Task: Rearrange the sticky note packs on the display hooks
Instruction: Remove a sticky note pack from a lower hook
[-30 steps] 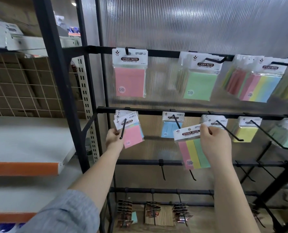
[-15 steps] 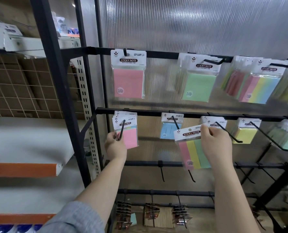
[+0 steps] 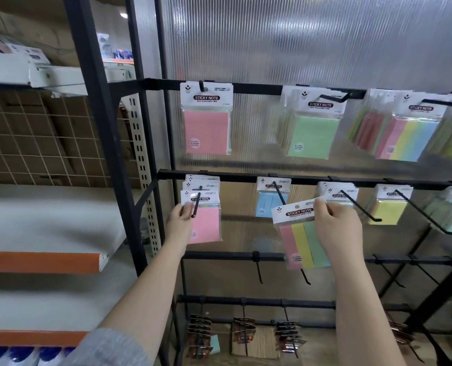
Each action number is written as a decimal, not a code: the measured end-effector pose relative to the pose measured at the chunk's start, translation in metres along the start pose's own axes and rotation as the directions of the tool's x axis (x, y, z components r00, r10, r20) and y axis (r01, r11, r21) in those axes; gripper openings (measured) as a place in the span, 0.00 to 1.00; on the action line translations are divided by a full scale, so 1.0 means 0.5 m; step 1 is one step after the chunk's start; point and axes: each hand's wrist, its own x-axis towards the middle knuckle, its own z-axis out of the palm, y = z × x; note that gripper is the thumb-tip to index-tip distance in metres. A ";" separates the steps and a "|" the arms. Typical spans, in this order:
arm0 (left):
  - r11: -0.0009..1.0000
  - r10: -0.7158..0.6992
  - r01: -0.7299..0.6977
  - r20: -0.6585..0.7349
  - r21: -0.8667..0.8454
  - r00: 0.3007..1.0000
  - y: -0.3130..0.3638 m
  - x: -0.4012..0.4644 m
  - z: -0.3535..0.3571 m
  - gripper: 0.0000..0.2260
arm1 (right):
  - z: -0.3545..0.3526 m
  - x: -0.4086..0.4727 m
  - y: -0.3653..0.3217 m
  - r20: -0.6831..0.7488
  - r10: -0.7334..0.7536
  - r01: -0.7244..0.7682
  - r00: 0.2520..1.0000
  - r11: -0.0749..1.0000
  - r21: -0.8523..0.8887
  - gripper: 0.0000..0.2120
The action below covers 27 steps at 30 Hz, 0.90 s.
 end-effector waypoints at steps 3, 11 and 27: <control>0.999 0.012 -0.013 -0.038 -0.030 0.999 0.006 -0.028 -0.010 0.12 | 0.002 -0.011 -0.004 0.012 0.001 -0.001 1.000 1.000 0.003 0.23; 0.998 0.057 -0.058 -0.084 -0.014 0.995 0.013 -0.126 -0.050 0.14 | 0.010 -0.049 -0.017 -0.028 -0.003 0.005 1.000 0.999 0.054 0.23; 0.911 0.411 -0.408 -0.101 0.055 0.906 0.138 -0.164 -0.101 0.10 | 0.009 -0.085 -0.039 -0.169 -0.031 0.065 0.985 0.978 0.199 0.24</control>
